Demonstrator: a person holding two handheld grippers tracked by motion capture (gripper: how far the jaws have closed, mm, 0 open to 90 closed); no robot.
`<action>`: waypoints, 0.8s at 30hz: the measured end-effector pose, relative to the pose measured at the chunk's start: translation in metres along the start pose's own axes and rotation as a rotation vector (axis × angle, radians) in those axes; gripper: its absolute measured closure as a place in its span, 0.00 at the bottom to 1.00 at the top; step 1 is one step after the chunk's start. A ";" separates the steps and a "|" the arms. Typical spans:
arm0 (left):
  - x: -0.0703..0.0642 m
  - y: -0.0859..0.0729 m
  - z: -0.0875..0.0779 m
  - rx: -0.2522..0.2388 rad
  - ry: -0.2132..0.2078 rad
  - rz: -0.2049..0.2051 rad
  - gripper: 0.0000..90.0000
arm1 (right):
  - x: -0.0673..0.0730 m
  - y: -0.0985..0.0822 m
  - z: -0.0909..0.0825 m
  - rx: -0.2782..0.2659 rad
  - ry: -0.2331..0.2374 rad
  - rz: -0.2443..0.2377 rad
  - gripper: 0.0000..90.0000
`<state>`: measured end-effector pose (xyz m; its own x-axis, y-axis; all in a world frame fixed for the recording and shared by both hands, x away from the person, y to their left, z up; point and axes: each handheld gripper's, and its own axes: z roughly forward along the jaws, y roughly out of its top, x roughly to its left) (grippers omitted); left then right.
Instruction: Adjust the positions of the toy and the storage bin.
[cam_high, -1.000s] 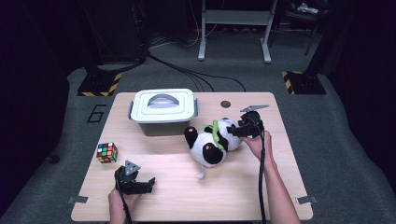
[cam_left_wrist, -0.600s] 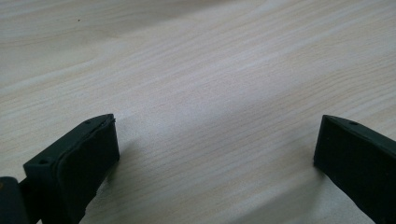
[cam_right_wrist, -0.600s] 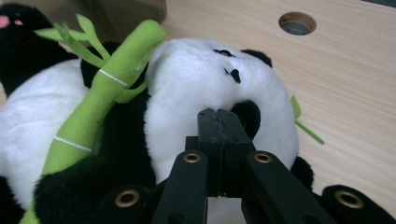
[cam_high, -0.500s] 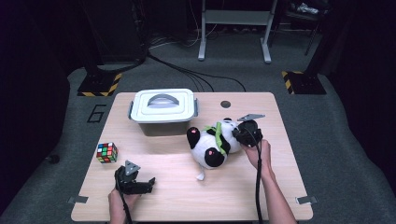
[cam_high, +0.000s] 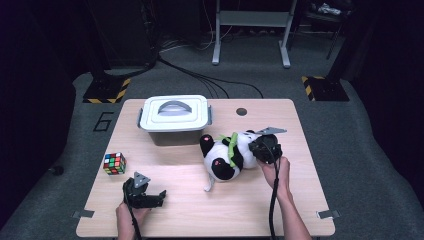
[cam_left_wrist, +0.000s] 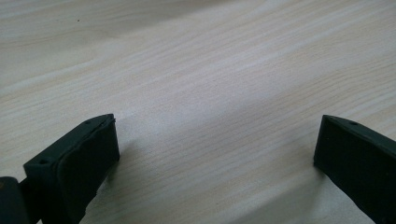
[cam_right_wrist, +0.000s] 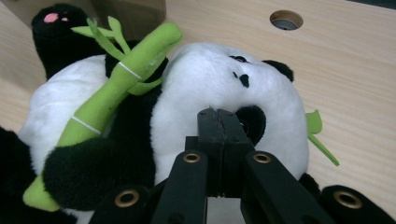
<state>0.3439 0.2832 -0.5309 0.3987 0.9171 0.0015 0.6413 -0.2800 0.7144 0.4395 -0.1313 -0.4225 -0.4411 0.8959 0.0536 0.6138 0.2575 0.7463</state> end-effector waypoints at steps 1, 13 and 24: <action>0.000 0.000 0.000 -0.001 0.000 -0.001 0.00 | 0.003 -0.002 -0.003 0.001 0.005 0.007 1.00; -0.001 0.000 0.000 -0.002 -0.002 -0.010 0.00 | 0.017 -0.033 -0.035 -0.020 0.019 0.023 0.99; 0.000 0.000 0.000 0.004 -0.004 0.002 0.00 | 0.002 -0.031 -0.027 -0.043 0.015 -0.024 0.68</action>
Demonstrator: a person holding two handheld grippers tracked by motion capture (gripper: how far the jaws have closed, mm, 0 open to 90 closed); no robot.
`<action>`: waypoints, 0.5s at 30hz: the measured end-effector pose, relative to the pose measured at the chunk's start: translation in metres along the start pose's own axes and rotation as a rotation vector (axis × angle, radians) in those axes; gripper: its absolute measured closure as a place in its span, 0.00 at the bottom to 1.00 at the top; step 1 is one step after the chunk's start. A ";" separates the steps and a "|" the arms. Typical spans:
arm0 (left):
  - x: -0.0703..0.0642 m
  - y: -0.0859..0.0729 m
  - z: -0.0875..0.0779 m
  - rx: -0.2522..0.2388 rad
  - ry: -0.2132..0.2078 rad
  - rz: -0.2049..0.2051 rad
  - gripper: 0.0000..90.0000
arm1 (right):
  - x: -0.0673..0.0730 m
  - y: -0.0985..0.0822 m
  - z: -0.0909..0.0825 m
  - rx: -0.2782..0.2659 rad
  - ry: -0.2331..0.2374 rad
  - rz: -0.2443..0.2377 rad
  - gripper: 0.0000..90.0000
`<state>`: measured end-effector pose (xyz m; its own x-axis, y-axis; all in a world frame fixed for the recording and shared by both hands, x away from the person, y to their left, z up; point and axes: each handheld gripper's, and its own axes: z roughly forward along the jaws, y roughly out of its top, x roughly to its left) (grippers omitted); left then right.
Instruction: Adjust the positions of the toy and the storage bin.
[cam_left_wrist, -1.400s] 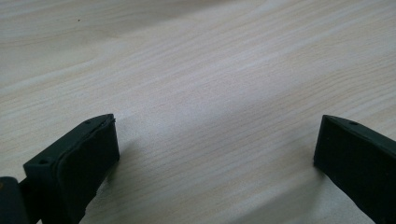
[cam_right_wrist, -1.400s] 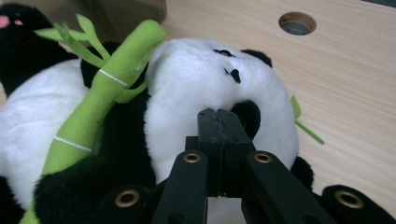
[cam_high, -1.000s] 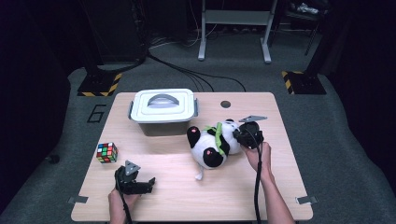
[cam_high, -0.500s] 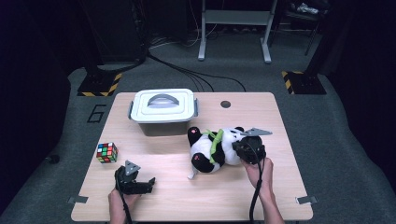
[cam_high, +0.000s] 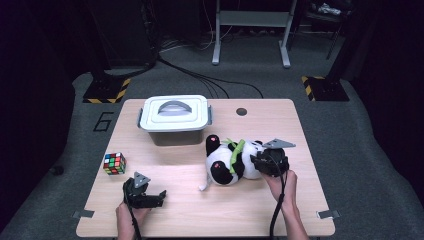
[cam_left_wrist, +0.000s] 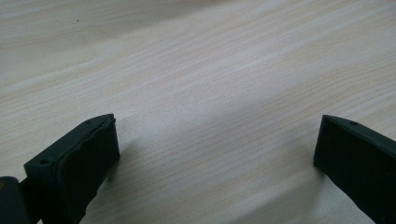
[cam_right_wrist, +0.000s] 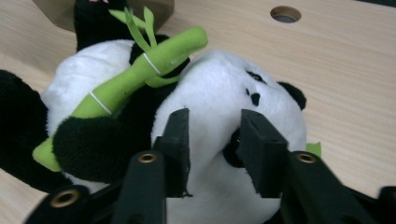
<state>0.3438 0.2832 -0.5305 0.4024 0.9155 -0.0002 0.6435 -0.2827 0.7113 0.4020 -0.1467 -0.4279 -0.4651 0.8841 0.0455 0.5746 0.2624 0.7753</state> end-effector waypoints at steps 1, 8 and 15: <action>0.000 0.000 0.000 0.000 0.000 0.000 0.00 | -0.001 0.002 0.000 0.000 0.004 -0.005 0.64; 0.001 0.001 0.000 -0.011 -0.020 -0.012 0.00 | -0.024 0.013 0.011 0.019 0.043 0.045 0.30; -0.021 0.025 -0.009 -0.061 -0.104 0.023 0.00 | -0.032 0.009 0.019 0.041 0.059 0.068 0.28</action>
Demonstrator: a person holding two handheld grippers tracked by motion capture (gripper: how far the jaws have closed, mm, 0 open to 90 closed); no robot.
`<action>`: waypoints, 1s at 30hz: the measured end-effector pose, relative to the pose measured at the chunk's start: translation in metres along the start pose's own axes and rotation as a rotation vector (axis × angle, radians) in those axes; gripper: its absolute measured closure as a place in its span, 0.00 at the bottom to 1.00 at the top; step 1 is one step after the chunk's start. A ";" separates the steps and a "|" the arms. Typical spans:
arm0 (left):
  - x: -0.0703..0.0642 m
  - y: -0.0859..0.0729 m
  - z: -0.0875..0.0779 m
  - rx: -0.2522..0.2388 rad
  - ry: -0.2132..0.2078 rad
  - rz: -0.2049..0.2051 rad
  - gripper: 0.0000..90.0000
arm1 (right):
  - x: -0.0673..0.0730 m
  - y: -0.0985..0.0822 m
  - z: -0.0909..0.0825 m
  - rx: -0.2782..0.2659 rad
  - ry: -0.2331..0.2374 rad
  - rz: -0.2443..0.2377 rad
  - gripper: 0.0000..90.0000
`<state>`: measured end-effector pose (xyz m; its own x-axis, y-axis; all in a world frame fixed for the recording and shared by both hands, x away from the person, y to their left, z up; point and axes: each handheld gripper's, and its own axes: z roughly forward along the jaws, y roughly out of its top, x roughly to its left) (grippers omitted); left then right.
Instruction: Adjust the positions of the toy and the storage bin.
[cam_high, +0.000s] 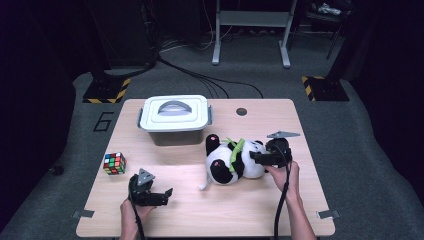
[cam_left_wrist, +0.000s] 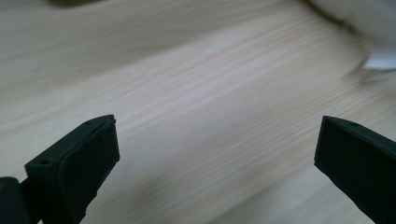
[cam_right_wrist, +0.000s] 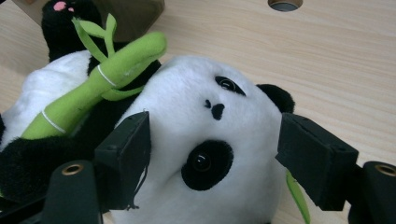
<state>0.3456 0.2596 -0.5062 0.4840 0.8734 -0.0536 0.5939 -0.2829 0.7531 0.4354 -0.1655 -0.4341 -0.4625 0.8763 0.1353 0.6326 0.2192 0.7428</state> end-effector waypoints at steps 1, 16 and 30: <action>-0.004 0.005 0.000 -0.002 -0.016 0.015 0.00 | 0.001 -0.001 0.000 0.005 -0.004 0.004 0.28; -0.073 0.075 0.011 -0.107 -0.226 0.139 0.03 | 0.005 -0.012 0.007 0.005 0.035 0.010 0.53; -0.097 0.090 0.032 -0.121 -0.274 0.169 0.46 | 0.025 -0.013 0.010 0.018 0.041 0.000 0.54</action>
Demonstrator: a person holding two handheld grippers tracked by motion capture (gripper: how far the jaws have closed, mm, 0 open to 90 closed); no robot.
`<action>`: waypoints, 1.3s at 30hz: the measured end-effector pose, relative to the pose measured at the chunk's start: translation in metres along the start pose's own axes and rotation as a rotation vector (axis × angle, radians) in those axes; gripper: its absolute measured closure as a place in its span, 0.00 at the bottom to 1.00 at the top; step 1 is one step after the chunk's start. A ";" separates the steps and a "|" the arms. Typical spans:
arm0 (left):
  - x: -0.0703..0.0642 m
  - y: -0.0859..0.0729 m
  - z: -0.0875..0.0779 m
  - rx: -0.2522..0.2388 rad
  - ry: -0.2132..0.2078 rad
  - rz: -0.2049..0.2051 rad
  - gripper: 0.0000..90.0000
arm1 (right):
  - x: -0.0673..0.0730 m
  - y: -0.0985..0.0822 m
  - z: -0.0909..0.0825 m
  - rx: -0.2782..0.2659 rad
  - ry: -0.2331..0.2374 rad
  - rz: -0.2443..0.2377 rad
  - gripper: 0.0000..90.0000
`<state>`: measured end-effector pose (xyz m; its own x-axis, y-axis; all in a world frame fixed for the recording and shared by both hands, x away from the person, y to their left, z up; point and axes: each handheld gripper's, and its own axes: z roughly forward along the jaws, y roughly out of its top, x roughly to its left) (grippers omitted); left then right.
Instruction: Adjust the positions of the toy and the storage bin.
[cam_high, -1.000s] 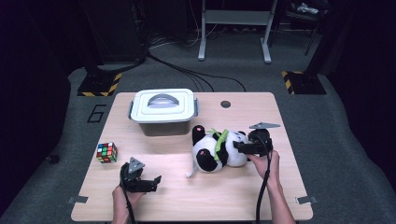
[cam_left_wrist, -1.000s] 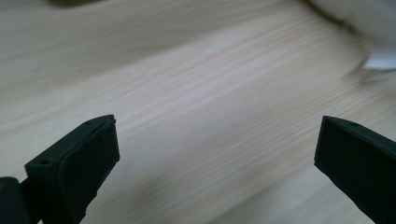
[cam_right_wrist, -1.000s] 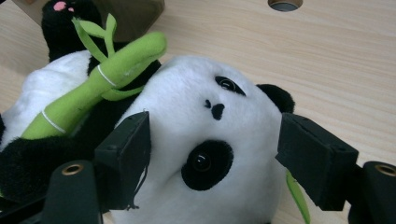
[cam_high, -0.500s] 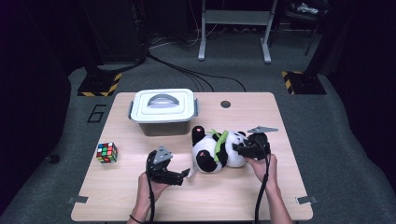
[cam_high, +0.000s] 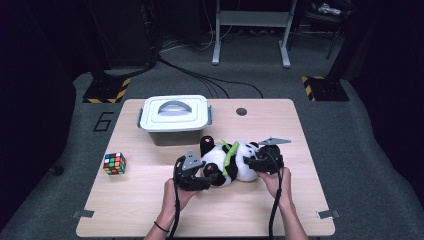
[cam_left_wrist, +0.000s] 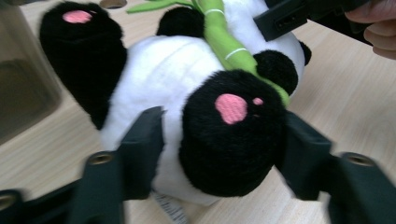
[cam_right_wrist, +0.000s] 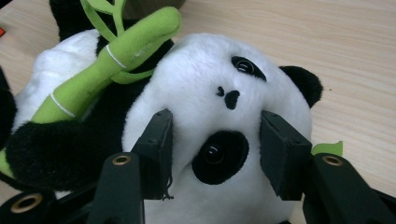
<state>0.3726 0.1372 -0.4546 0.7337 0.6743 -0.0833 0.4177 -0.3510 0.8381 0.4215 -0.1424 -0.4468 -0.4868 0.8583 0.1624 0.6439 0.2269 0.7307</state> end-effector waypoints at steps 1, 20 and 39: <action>0.000 -0.002 0.000 -0.010 -0.009 -0.002 0.52 | 0.001 0.000 0.000 0.001 0.005 0.004 0.54; 0.029 -0.032 -0.051 -0.044 -0.049 -0.048 0.71 | 0.045 0.000 -0.001 0.051 0.096 -0.072 0.49; 0.049 -0.053 -0.092 -0.037 -0.019 -0.062 0.70 | 0.068 0.008 0.015 0.064 0.150 -0.150 0.48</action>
<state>0.3372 0.2491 -0.4538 0.7172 0.6815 -0.1455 0.4427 -0.2843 0.8504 0.4021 -0.0749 -0.4403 -0.6595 0.7355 0.1555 0.5916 0.3801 0.7110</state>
